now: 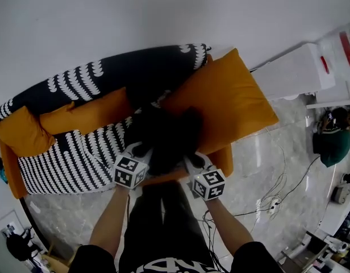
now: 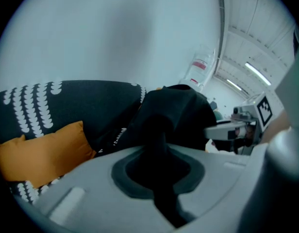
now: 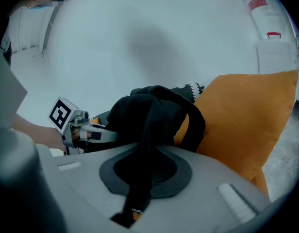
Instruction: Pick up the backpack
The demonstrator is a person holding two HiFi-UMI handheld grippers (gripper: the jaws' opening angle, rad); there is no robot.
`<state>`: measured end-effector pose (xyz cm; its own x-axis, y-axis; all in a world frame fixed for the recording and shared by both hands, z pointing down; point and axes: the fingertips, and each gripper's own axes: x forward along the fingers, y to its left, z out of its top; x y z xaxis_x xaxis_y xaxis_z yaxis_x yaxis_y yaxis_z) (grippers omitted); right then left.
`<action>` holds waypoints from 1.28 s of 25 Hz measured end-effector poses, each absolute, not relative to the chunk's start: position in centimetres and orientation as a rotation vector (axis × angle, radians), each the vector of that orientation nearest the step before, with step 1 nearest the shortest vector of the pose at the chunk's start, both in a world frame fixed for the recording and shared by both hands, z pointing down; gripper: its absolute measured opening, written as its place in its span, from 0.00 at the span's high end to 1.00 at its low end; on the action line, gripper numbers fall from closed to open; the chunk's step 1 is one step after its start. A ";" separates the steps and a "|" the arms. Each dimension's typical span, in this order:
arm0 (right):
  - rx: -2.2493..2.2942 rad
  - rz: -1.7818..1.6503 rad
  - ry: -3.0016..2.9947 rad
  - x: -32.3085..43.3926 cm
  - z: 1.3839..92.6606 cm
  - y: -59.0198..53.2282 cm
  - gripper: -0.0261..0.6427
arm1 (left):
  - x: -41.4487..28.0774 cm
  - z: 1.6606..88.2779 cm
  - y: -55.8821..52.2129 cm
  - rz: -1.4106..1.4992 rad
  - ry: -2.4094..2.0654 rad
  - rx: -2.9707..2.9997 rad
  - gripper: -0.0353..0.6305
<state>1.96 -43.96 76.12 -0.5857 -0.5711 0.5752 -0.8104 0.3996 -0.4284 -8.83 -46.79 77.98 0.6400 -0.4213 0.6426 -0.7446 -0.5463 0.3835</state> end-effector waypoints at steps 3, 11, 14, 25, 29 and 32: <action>1.168 0.970 -2.349 1.0 74.7 -43.5 0.94 | -9.7 76.2 -46.8 0.606 -0.913 2.197 0.90; 1.115 0.996 -2.336 0.1 71.3 -39.7 0.94 | -10.2 70.0 -44.5 0.557 -0.919 2.204 0.91; 1.100 1.006 -2.342 -0.3 69.2 -38.5 0.94 | -10.6 67.1 -43.3 0.539 -0.917 2.212 0.91; 1.052 0.955 -2.480 0.3 56.8 -36.2 0.94 | -11.0 54.8 -37.8 0.453 -0.984 2.246 0.91; 1.061 0.923 -2.524 1.6 53.1 -35.8 0.94 | -9.8 50.7 -36.2 0.409 -0.986 2.300 0.91; 1.052 0.865 -2.552 2.3 51.1 -35.3 0.94 | -9.1 48.6 -35.1 0.372 -1.008 2.332 0.91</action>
<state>2.28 -35.30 51.06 -0.7087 -0.5580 0.4317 -0.7055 0.5633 -0.4300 -9.13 -35.06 48.55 0.6778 -0.5773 0.4553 -0.7347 -0.5565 0.3880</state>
